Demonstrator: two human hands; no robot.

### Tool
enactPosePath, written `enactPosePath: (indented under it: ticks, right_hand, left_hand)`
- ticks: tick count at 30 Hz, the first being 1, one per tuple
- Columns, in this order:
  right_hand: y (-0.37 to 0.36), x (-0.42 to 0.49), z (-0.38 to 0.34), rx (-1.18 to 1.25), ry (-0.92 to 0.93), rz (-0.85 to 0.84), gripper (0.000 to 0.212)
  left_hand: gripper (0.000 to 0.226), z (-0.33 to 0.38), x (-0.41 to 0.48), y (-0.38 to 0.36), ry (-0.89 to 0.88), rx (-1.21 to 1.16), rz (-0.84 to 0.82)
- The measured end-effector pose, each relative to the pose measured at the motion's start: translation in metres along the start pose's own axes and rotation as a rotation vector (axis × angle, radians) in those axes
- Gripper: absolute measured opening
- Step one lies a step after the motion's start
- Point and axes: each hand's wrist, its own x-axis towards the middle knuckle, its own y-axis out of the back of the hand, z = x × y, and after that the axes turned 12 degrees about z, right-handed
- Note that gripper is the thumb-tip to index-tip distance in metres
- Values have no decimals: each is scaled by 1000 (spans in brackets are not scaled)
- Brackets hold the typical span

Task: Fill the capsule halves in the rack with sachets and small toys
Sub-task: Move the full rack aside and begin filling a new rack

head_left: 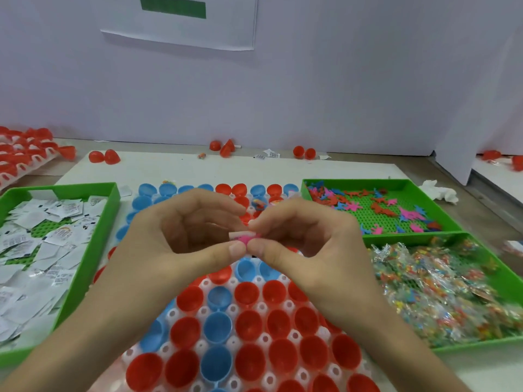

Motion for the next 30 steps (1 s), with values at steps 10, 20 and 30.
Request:
enactPosePath:
  ticks: [10,20,30]
  right_hand:
    - [50,25,-4,-613,81,45,12]
    - [103,38,16,-1059,-436,-382,11]
    - [97,36,21,-1045,-420,-339,21]
  left_hand:
    - [24,5,-1,1,-18,57,47]
    - [20,5,-2,-2,-2,8,26]
    - [30,4,-2,1,-18,39,45]
